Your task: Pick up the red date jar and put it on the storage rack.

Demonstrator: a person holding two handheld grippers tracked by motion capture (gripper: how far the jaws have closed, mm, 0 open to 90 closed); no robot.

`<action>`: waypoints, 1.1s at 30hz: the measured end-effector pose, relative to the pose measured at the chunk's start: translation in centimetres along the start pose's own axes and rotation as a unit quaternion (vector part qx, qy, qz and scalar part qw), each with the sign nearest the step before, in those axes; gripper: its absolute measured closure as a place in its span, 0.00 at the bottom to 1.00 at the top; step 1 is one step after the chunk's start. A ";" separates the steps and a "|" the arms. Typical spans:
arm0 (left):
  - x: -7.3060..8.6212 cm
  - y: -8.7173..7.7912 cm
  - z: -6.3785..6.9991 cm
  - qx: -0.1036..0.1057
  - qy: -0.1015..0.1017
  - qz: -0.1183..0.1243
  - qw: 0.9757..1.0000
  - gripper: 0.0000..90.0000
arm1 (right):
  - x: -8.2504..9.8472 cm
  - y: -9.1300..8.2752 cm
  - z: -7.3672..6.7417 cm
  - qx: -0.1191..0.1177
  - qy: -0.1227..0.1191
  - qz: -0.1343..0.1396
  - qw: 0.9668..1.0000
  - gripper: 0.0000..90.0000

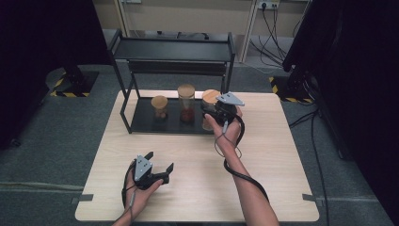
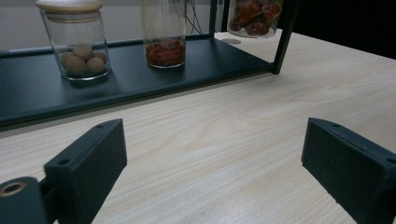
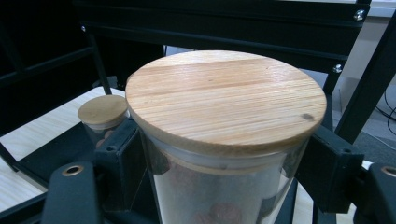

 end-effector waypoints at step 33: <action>0.0 0.0 0.0 0.001 -0.001 0.001 1.000 0.07 | 0.4 3.9 0.2 0.026 0.001 -0.028 0.999 0.28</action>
Point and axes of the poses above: each handheld gripper's, and its own axes: y roughly forward along the jaws, x roughly out of its underside, z roughly to its right, the point moved 7 cm from there along y, roughly forward along the jaws, and after that the axes turned 6 degrees about z, right-handed, at the moved point
